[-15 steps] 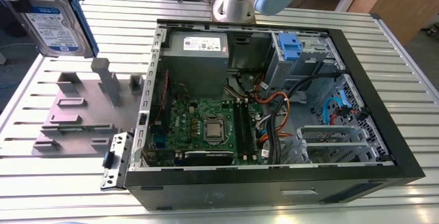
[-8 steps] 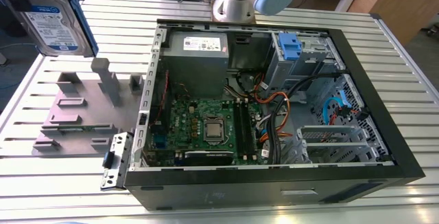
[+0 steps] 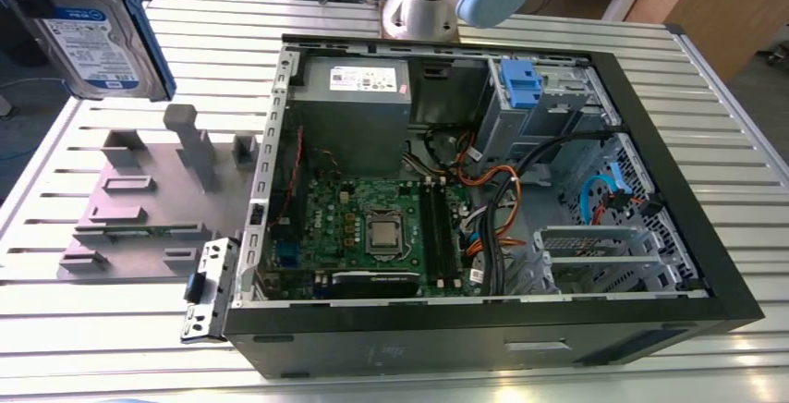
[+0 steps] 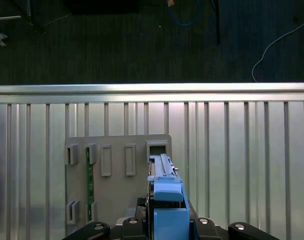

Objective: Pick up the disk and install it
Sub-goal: 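Pick up the disk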

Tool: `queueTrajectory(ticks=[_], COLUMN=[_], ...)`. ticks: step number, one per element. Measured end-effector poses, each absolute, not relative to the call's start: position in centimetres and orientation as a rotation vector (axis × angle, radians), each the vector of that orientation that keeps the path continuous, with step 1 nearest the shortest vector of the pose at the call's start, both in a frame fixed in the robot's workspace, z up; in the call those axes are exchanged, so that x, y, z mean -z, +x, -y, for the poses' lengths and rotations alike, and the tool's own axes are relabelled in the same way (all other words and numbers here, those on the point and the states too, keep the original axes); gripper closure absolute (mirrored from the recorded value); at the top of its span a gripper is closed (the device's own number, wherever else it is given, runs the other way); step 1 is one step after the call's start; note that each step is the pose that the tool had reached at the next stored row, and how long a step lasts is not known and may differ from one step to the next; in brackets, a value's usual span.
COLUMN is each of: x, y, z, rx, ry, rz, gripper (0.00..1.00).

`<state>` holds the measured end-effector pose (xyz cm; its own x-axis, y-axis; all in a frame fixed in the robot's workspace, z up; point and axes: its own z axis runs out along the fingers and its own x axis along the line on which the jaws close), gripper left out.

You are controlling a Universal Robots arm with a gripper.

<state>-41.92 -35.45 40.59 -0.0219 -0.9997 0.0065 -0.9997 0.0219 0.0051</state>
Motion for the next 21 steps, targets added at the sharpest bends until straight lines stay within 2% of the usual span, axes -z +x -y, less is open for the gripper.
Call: queueTrajectory(ticks=[21], x=[-41.28], y=[-41.92], z=[35.45], rx=[-0.001], ry=[2.191], rz=[2.240], gripper=[0.63])
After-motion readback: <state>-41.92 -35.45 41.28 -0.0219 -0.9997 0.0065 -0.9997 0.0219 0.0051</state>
